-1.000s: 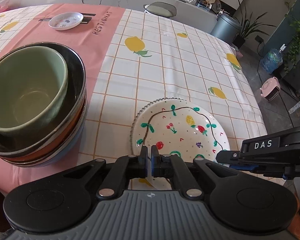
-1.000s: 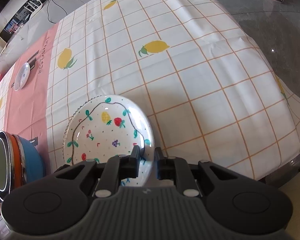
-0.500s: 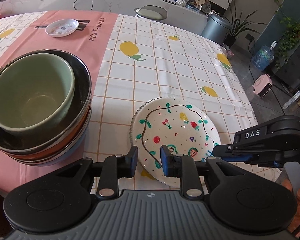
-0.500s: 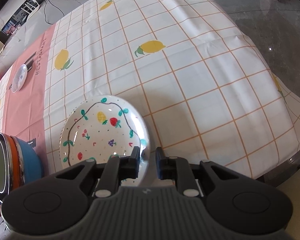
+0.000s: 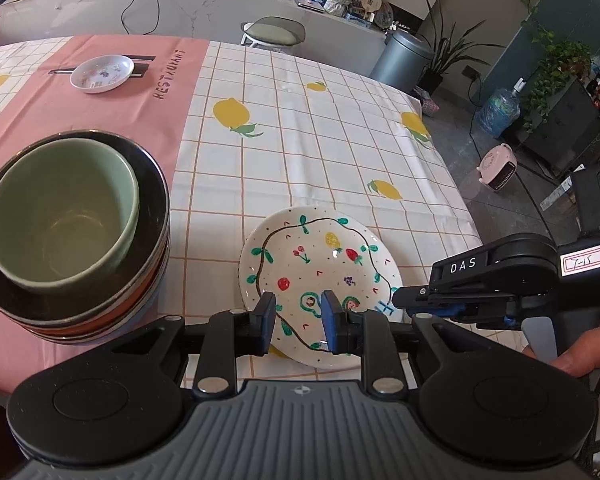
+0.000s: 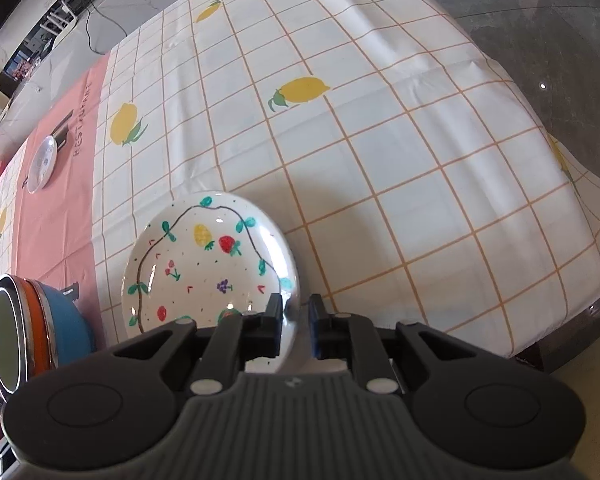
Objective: Organize plates and bowls
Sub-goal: 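Lower the painted plate onto the glass plate and open both grippers, then move both grippers to the small white sticker plate rim and close them, then lift the small sticker plate and carry it toward the stacked plates, then lower the sticker plate onto the painted plate and open both grippers, then move both grippers to the rim of the green-and-steel bowl stack, then close both grippers on the bowl stack rim, then lift the bowl stack and carry it over the sticker plate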
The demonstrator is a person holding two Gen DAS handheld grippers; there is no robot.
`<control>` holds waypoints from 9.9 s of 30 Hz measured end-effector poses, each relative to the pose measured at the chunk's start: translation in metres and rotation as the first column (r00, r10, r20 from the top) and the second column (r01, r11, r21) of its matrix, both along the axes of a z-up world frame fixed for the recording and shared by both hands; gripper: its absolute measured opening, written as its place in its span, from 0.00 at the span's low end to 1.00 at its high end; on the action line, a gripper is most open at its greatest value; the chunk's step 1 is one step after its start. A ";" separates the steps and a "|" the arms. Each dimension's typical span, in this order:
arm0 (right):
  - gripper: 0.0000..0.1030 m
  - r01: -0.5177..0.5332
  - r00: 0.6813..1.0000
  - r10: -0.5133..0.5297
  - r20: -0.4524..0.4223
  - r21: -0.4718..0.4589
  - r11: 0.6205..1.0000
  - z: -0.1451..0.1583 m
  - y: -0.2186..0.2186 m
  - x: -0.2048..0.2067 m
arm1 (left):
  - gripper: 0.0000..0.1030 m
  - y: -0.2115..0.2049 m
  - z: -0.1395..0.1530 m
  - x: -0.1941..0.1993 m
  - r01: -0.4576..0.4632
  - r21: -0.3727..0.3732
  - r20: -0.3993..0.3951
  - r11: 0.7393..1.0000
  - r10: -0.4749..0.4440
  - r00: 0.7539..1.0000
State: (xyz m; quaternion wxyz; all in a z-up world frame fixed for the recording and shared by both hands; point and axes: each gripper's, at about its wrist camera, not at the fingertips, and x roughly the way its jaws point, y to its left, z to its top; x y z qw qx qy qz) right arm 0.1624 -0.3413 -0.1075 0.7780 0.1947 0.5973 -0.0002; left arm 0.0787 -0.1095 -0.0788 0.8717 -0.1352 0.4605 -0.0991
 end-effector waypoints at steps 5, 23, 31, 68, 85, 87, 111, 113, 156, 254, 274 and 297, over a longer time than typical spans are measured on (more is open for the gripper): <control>0.34 0.101 0.993 -0.108 0.054 0.111 0.989 0.004 -0.018 -0.010 | 0.27 0.014 0.020 0.009 0.051 0.015 0.013 0.999 -0.051 0.999; 0.47 -0.114 0.968 0.115 0.224 -0.018 0.993 0.047 0.078 0.031 | 0.36 0.154 0.064 0.085 -0.117 0.089 0.114 0.989 0.106 0.988; 0.52 -0.211 0.944 0.213 0.254 -0.034 0.977 0.062 0.142 0.095 | 0.36 0.227 0.047 0.139 -0.315 0.018 0.160 0.949 0.308 0.938; 0.14 -0.263 0.959 0.239 0.151 0.162 0.951 -0.036 0.311 0.261 | 0.14 0.279 -0.070 0.234 -0.419 -0.250 -0.064 0.873 0.417 0.907; 0.04 -0.153 0.974 0.105 0.199 0.245 0.957 0.017 0.260 0.216 | 0.05 0.256 -0.012 0.208 -0.369 -0.291 -0.125 0.882 0.348 0.929; 0.03 -0.145 0.973 0.089 0.214 0.260 0.955 0.029 0.248 0.202 | 0.05 0.249 0.000 0.196 -0.360 -0.299 -0.118 0.884 0.340 0.933; 0.03 0.059 0.940 -0.161 0.302 0.321 0.945 0.075 0.041 -0.025 | 0.06 0.058 0.036 0.063 -0.071 -0.202 -0.066 0.977 0.059 0.996; 0.03 0.078 0.941 -0.177 0.289 0.322 0.944 0.072 0.025 -0.034 | 0.06 0.045 0.029 0.062 -0.059 -0.192 -0.085 0.980 0.043 0.995; 0.08 0.064 0.997 -0.068 0.042 0.082 0.995 0.011 0.012 -0.005 | 0.42 -0.005 -0.034 0.059 -0.016 -0.028 -0.244 0.999 0.009 0.970; 0.47 -0.058 0.993 0.026 0.112 0.294 0.954 -0.013 0.172 -0.006 | 0.46 0.204 -0.044 0.042 -0.181 -0.248 -0.123 0.952 0.154 0.980; 0.47 -0.019 0.987 -0.038 0.155 0.349 0.937 0.019 0.125 -0.024 | 0.46 0.150 0.004 0.043 -0.076 -0.190 -0.045 0.979 0.069 0.997; 0.47 0.070 0.969 -0.144 0.202 0.336 0.939 0.043 -0.009 -0.023 | 0.47 0.022 0.009 0.082 0.051 -0.209 -0.048 0.977 -0.062 0.997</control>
